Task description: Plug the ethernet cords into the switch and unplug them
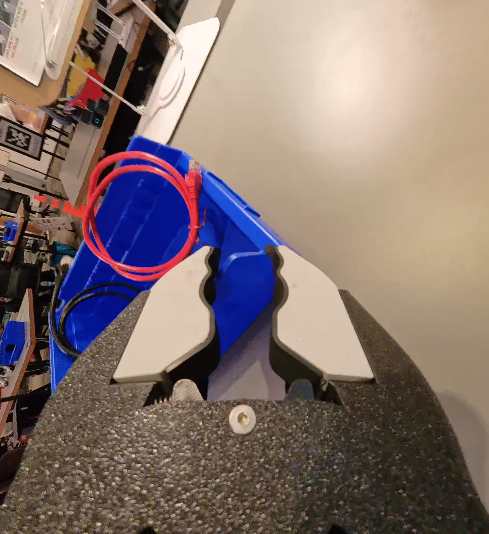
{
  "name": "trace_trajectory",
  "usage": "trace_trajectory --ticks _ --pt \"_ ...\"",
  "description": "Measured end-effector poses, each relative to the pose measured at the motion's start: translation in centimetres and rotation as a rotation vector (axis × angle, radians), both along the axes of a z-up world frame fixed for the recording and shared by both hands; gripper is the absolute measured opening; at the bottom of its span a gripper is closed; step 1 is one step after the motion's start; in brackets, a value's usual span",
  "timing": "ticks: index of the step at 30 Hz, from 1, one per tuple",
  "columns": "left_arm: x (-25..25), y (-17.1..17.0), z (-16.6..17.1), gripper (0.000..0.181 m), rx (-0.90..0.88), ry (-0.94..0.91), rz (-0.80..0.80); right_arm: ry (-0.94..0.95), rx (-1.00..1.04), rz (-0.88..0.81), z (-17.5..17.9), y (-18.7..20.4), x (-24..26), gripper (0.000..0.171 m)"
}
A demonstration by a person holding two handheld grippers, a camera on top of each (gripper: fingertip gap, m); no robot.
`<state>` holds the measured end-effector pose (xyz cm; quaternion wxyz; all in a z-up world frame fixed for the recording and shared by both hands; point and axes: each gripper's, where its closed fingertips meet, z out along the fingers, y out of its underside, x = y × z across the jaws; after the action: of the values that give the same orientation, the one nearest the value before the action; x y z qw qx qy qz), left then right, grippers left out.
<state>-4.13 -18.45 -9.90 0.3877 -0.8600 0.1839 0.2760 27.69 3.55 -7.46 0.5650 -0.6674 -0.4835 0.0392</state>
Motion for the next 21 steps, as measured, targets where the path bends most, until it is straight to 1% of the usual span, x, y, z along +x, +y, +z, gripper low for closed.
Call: trace_trajectory --ticks 3,5,6,7,8,9,11,12,13,15,17,19,20,21 --pt "-1.1 -4.7 -0.2 0.04 -0.091 -0.022 0.025 -0.08 0.037 -0.098 -0.1 2.5 4.6 0.079" --pt "-2.1 -8.3 -0.1 0.039 -0.171 -0.061 0.11 -0.114 0.044 -0.147 0.0 3.5 7.2 0.078" --pt "-2.6 -9.6 0.7 0.039 -0.17 -0.061 0.162 -0.104 0.036 -0.15 0.3 3.6 7.8 0.077" --pt "-2.8 -10.3 2.1 0.039 -0.126 -0.057 0.199 -0.076 0.022 -0.14 0.8 3.4 7.9 0.075" --pt "-2.5 -10.2 3.7 0.038 -0.05 -0.077 0.214 -0.041 0.011 -0.115 1.3 3.0 7.4 0.074" --pt "-1.8 -9.4 5.4 0.038 0.052 -0.13 0.212 -0.007 0.007 -0.081 1.9 2.4 6.4 0.072" --pt "0.4 -6.4 8.5 0.039 0.285 -0.282 0.155 0.041 0.008 0.007 2.6 1.1 3.2 0.072" --pt "1.6 -4.6 9.2 0.039 0.36 -0.358 0.113 0.055 0.004 0.046 2.5 0.6 1.3 0.071" --pt "2.5 -2.8 9.0 0.04 0.388 -0.418 0.089 0.058 -0.011 0.07 2.1 0.3 -0.4 0.071" --pt "2.6 1.1 7.1 0.053 0.379 -0.494 0.131 0.058 -0.031 0.103 1.2 0.5 -3.7 0.072" --pt "2.0 4.7 3.9 0.067 0.327 -0.59 0.205 0.054 -0.032 0.091 0.6 1.6 -6.0 0.073" --pt "0.1 6.7 1.1 0.079 0.298 -0.605 0.332 0.051 -0.009 0.053 0.4 2.9 -7.1 0.073" --pt "-0.9 7.1 0.2 0.08 0.302 -0.589 0.387 0.051 -0.002 0.044 0.3 3.4 -7.4 0.077" --pt "-1.7 7.3 -0.5 0.08 0.3 -0.574 0.426 0.057 -0.009 0.033 0.2 3.8 -7.4 0.074"
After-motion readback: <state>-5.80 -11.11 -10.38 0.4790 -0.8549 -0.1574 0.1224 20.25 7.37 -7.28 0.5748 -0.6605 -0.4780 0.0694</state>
